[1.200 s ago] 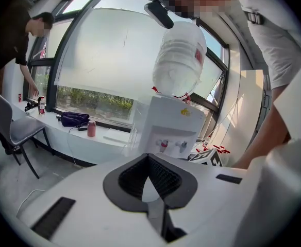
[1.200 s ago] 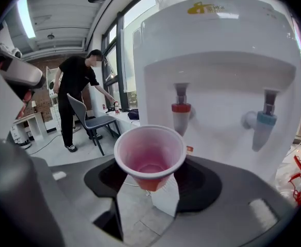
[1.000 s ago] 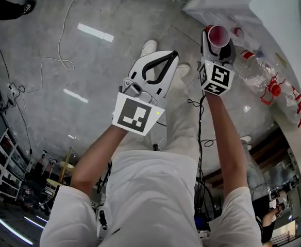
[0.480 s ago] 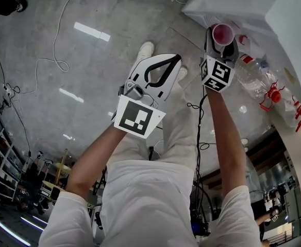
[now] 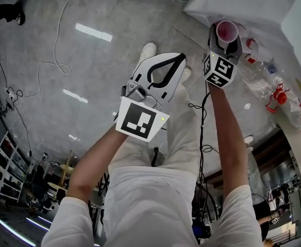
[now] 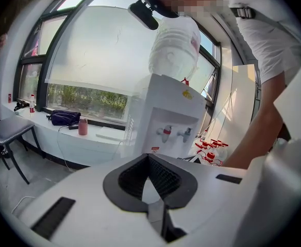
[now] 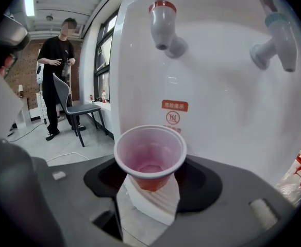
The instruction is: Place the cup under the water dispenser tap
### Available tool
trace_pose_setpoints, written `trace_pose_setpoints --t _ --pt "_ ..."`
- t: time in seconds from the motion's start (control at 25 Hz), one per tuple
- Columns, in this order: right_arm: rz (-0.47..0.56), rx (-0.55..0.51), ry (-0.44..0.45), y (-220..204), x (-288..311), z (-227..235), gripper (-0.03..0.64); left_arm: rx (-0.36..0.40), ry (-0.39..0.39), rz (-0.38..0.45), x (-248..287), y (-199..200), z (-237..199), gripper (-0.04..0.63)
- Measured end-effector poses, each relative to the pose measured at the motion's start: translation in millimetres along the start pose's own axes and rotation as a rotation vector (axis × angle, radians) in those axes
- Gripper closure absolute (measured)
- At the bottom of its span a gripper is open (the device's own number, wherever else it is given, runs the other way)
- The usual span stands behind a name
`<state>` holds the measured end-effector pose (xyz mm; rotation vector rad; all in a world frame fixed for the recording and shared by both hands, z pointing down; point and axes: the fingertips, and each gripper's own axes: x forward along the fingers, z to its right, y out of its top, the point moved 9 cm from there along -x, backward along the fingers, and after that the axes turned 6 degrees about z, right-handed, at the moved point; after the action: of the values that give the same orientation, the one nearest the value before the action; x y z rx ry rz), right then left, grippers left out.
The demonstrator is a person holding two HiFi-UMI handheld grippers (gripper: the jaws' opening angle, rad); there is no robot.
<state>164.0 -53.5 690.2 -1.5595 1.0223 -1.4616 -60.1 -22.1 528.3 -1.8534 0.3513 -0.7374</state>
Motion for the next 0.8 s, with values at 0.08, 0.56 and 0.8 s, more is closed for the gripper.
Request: trace_pose_setpoints --t 0.08,0.56,0.8 --pt "-0.003 -0.001 -0.016 -4.1 3.9 2.6 0.321 0.002 -0.002 0.006 3.0 -0.7 -0.5 0.589" --pt "-0.021 -0.003 -0.013 -7.1 7.2 3.6 0.308 0.008 -0.016 -0.010 7.3 -2.4 5.7 0.589" --pt "-0.030 -0.001 -0.027 -8.2 3.1 6.2 0.276 0.021 -0.026 -0.007 7.2 -0.4 8.2 0.589"
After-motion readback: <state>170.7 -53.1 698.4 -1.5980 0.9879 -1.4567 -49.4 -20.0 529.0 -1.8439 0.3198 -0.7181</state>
